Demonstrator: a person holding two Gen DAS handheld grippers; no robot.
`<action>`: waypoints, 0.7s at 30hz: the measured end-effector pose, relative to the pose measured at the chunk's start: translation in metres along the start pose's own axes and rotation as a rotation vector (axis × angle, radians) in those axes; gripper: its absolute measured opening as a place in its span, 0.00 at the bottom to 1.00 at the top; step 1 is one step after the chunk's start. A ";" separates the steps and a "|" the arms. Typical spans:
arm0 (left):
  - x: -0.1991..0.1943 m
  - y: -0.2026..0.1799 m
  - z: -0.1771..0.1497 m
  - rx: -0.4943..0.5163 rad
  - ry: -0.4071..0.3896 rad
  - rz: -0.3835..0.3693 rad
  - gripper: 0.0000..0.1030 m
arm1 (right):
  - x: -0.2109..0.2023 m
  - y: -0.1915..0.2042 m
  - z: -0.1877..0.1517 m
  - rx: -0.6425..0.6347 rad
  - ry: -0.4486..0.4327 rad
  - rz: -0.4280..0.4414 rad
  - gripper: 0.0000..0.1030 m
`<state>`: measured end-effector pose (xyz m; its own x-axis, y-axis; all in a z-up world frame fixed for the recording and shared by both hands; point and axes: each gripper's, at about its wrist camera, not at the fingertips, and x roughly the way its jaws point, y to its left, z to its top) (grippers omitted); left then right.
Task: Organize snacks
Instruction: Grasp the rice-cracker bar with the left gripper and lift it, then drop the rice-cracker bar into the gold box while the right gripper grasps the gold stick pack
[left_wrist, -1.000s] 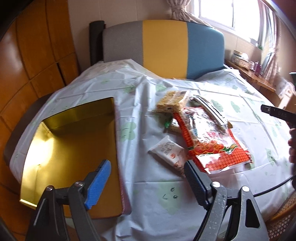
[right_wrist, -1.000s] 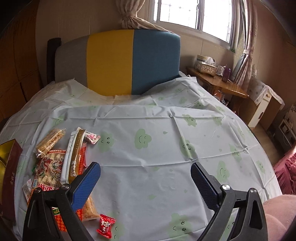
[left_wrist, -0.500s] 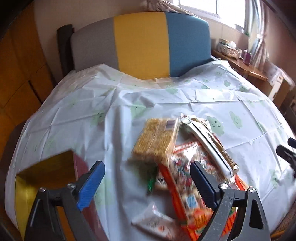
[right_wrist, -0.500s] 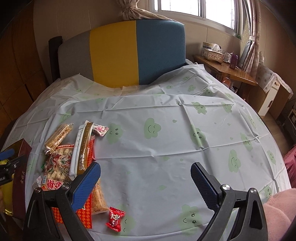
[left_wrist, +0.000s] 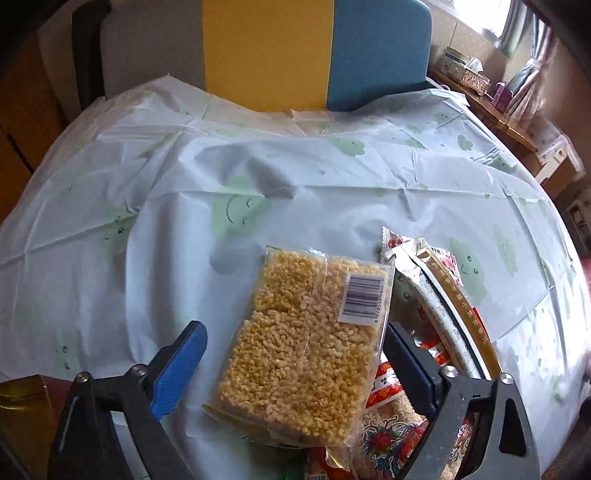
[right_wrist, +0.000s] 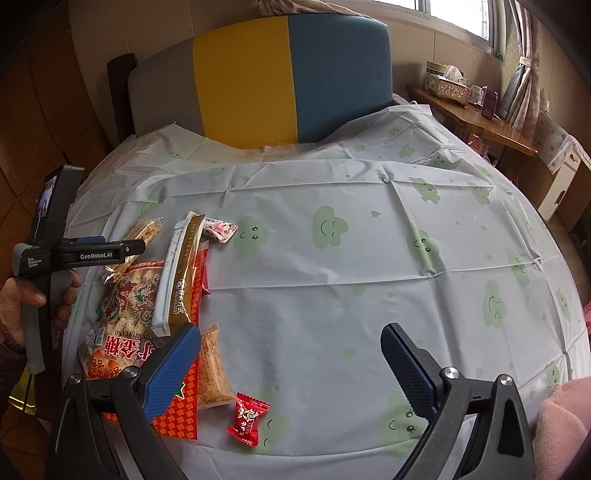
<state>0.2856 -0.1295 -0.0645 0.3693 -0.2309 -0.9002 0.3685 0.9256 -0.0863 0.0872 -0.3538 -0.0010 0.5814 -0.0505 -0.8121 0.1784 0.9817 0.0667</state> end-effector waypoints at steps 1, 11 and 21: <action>0.003 -0.003 -0.002 0.013 0.012 0.002 0.74 | 0.002 0.000 0.000 -0.001 0.007 -0.001 0.97; -0.046 0.005 -0.028 -0.064 -0.116 0.067 0.72 | 0.012 0.002 -0.002 -0.020 0.045 -0.029 0.96; -0.136 0.028 -0.090 -0.138 -0.221 0.067 0.72 | 0.019 0.012 -0.006 -0.053 0.075 0.020 0.82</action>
<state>0.1686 -0.0457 0.0165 0.5716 -0.2133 -0.7923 0.2229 0.9697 -0.1003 0.0959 -0.3416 -0.0187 0.5229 -0.0184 -0.8522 0.1236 0.9908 0.0544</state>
